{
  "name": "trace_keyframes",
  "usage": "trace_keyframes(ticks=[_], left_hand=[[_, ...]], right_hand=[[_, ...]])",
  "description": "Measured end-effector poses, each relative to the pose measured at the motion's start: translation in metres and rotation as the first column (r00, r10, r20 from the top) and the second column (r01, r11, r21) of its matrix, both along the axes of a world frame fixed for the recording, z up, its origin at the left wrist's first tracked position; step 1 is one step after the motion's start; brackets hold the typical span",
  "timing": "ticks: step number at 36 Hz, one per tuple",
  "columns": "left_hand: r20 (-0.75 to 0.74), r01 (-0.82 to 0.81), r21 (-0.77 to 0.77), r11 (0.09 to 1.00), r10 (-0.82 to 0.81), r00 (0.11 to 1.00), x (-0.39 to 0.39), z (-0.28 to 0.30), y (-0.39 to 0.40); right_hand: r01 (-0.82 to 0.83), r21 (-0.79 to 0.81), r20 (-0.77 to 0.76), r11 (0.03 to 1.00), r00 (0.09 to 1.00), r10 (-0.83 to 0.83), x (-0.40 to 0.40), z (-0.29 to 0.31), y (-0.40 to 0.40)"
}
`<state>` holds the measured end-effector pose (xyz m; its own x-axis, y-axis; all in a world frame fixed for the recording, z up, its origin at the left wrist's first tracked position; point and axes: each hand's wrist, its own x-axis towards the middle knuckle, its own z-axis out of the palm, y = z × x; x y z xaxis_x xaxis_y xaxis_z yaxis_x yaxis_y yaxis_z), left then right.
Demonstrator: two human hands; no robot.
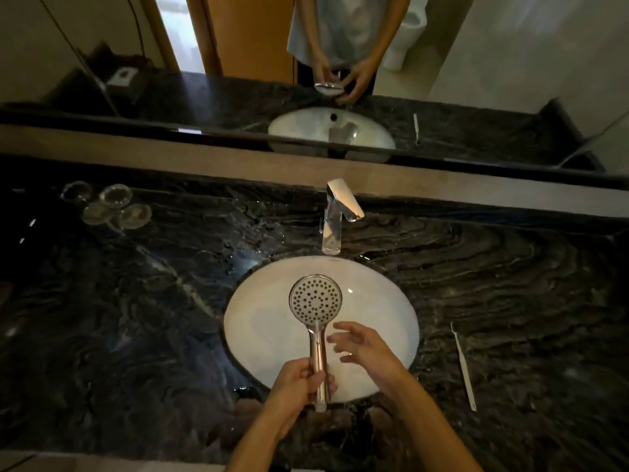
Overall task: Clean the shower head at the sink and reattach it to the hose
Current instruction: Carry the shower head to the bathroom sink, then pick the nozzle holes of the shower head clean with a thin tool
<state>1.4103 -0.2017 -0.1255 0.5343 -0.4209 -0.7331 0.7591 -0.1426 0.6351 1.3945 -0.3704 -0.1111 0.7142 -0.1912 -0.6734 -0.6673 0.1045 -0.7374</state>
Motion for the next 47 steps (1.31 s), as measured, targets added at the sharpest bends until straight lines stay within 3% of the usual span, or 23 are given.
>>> trace_keyframes(ticks=[4, 9, 16, 19, 22, 30, 35, 38, 41, 44, 47], left_hand=[[-0.037, -0.016, 0.027, 1.000, 0.017, 0.999, -0.005, -0.016, -0.002], [-0.061, -0.002, 0.038, 0.999, 0.005, 0.998, -0.013, -0.035, -0.011], [-0.085, 0.042, 0.045, 0.998, -0.038, 0.996, -0.015, -0.051, -0.018], [-0.086, 0.047, 0.062, 0.997, -0.042, 0.995, -0.014, -0.055, -0.018], [-0.092, 0.056, 0.075, 0.996, -0.050, 0.995, -0.013, -0.057, -0.020], [-0.085, 0.073, 0.091, 0.993, -0.065, 0.994, -0.007, -0.063, -0.018], [-0.105, 0.078, 0.084, 0.993, -0.069, 0.992, -0.007, -0.068, -0.017], [-0.113, 0.067, 0.086, 0.994, -0.057, 0.992, -0.007, -0.069, -0.015], [-0.119, 0.046, 0.076, 0.996, -0.037, 0.992, -0.007, -0.070, -0.014], [-0.129, 0.025, 0.069, 0.997, -0.016, 0.992, -0.008, -0.068, -0.014], [-0.135, 0.020, 0.062, 0.998, -0.011, 0.991, -0.009, -0.065, -0.015]], right_hand=[[0.015, -0.210, -0.053, 0.978, 0.998, -0.027, -0.021, -0.023, -0.042], [0.124, -0.433, -0.113, 0.893, 0.975, -0.190, -0.054, -0.047, -0.099], [0.094, -0.751, -0.176, 0.653, 0.925, -0.336, -0.088, -0.062, -0.162], [-0.056, -0.805, -0.278, 0.591, 0.915, -0.291, -0.100, -0.081, -0.178], [-0.165, -0.796, -0.400, 0.583, 0.866, -0.300, -0.108, -0.106, -0.190], [-0.224, -0.774, -0.462, 0.592, 0.840, -0.286, -0.112, -0.125, -0.188], [-0.341, -0.753, -0.536, 0.562, 0.814, -0.225, -0.100, -0.089, -0.160], [-0.271, -0.734, -0.479, 0.623, 0.857, -0.192, -0.093, -0.072, -0.150], [-0.047, -0.682, -0.315, 0.730, 0.920, -0.234, -0.075, -0.049, -0.136], [0.250, -0.473, -0.166, 0.844, 0.916, -0.365, -0.053, -0.028, -0.115], [0.263, -0.329, -0.018, 0.907, 0.959, -0.284, -0.035, -0.015, -0.098]])
